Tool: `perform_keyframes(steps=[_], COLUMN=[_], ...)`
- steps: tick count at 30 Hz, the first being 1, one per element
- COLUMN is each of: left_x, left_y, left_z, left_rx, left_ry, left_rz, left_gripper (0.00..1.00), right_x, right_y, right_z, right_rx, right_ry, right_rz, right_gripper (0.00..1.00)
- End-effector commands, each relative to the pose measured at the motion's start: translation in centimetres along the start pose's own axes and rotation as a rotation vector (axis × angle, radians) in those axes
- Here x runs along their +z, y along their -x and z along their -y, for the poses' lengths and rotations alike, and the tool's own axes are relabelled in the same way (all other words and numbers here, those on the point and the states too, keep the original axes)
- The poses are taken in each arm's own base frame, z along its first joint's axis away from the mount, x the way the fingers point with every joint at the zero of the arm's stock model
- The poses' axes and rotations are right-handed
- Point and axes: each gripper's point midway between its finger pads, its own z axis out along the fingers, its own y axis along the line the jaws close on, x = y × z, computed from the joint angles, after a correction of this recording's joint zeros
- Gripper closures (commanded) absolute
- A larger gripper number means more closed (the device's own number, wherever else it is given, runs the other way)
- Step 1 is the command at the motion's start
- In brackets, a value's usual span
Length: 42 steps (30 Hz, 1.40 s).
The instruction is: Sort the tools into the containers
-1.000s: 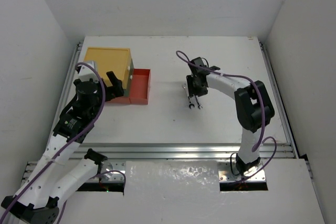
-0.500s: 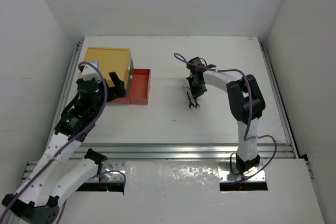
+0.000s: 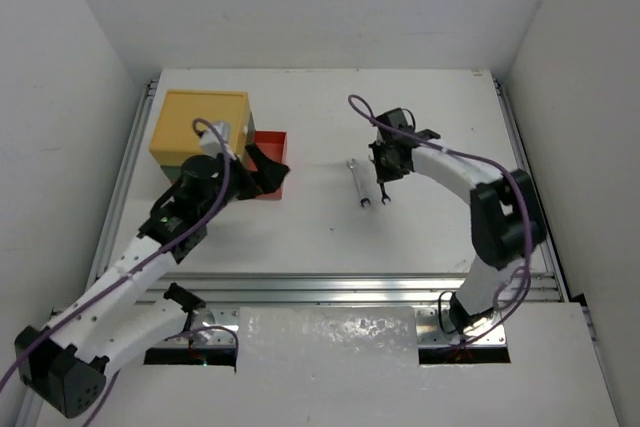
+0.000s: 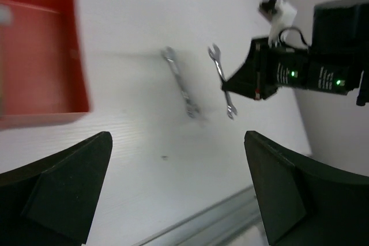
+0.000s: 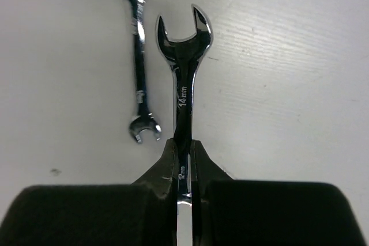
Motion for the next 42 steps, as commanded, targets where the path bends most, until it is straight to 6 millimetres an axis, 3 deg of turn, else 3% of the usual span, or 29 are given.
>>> perform_keyframes(steps=[1, 2, 3, 4, 6, 8, 11, 14, 18, 21, 22, 23, 26, 28, 30, 31, 32, 33, 34, 35, 37, 38, 39, 40, 42], left_x=[0.9, 1.9, 2.1, 2.6, 4.0, 5.2, 6.2, 6.9, 7.6, 7.8, 7.8, 7.8, 7.7, 7.8, 8.0, 8.5, 8.9, 9.9, 10.3, 10.0, 10.0, 10.1, 10.3, 11.2, 12.1], left_y=[0.7, -0.2, 0.1, -0.2, -0.7, -1.3, -1.2, -1.1, -1.9, -2.3, -2.5, -2.5, -2.3, -1.7, -1.6, -1.0, -0.6, 2.5, 3.0, 2.1, 4.0, 4.7, 6.5, 6.0, 7.3], left_z=[8.5, 8.7, 10.3, 10.7, 11.9, 13.0, 14.3, 14.8, 13.5, 12.9, 12.8, 13.0, 13.7, 14.3, 14.1, 13.1, 12.0, 10.7, 8.8, 5.4, 1.4, 0.1, 0.0, -3.1, -4.4], left_rx=[-0.119, -0.142, -0.162, -0.204, -0.230, -0.248, -0.257, -0.257, -0.260, -0.260, -0.259, -0.260, -0.244, -0.225, -0.153, -0.120, -0.076, -0.006, 0.049, 0.126, 0.266, 0.308, 0.316, 0.361, 0.383], left_ry=[-0.332, -0.334, -0.391, -0.401, -0.436, -0.443, -0.469, -0.468, -0.392, -0.364, -0.364, -0.374, -0.405, -0.418, -0.395, -0.313, -0.233, -0.091, 0.031, 0.203, 0.444, 0.511, 0.542, 0.614, 0.643], left_rz=[0.051, 0.032, 0.047, 0.034, 0.014, -0.009, -0.016, -0.013, -0.026, -0.031, -0.035, -0.039, -0.041, -0.031, -0.031, -0.028, -0.015, 0.074, 0.070, 0.011, 0.008, -0.004, 0.005, -0.083, -0.112], left_gripper=[0.03, 0.03, 0.03, 0.03, 0.03, 0.03, 0.06, 0.12, 0.31, 0.39, 0.47, 0.63, 0.87, 1.00, 1.00, 1.00, 1.00, 1.00, 1.00, 1.00, 1.00, 1.00, 1.00, 1.00, 1.00], right_x=[-5.9, -6.0, -6.7, -8.2, -9.5, -12.5, -15.7, -17.7, -18.6, -19.6, -19.9, -20.2, -20.8, -21.2, -21.4, -21.3, -21.1, -20.3, -19.9, -19.4, -18.3, -18.0, -17.4, -17.6, -17.3], right_y=[5.2, 4.5, 4.2, 4.3, 3.6, 3.4, 3.3, 3.4, 3.3, 3.3, 3.4, 3.3, 3.4, 3.4, 3.5, 3.6, 3.7, 3.6, 3.5, 3.4, 2.8, 2.6, 1.8, 1.8, 1.1], right_z=[-1.7, -2.2, -3.8, -4.6, -7.2, -10.2, -13.0, -14.3, -14.9, -15.5, -15.7, -16.1, -16.9, -17.2, -17.3, -17.0, -16.5, -15.1, -14.2, -13.3, -10.9, -10.3, -9.6, -8.8, -8.1], right_rx=[0.043, 0.043, 0.026, 0.027, -0.017, -0.055, -0.078, -0.089, -0.097, -0.103, -0.103, -0.109, -0.103, -0.107, -0.108, -0.102, -0.092, -0.073, -0.064, -0.054, -0.026, -0.019, -0.005, 0.013, 0.029], right_ry=[0.115, 0.144, 0.221, 0.262, 0.349, 0.457, 0.569, 0.633, 0.670, 0.711, 0.728, 0.750, 0.804, 0.826, 0.832, 0.818, 0.786, 0.698, 0.648, 0.598, 0.496, 0.478, 0.463, 0.461, 0.459], right_rz=[0.266, 0.266, 0.271, 0.311, 0.358, 0.428, 0.493, 0.524, 0.542, 0.560, 0.567, 0.566, 0.570, 0.570, 0.572, 0.580, 0.585, 0.580, 0.569, 0.561, 0.537, 0.528, 0.511, 0.521, 0.512], right_gripper=[1.00, 1.00, 1.00, 1.00, 1.00, 1.00, 1.00, 1.00, 1.00, 1.00, 1.00, 1.00, 1.00, 0.99, 0.93, 0.62, 0.41, 0.19, 0.07, 0.01, 0.01, 0.01, 0.01, 0.01, 0.01])
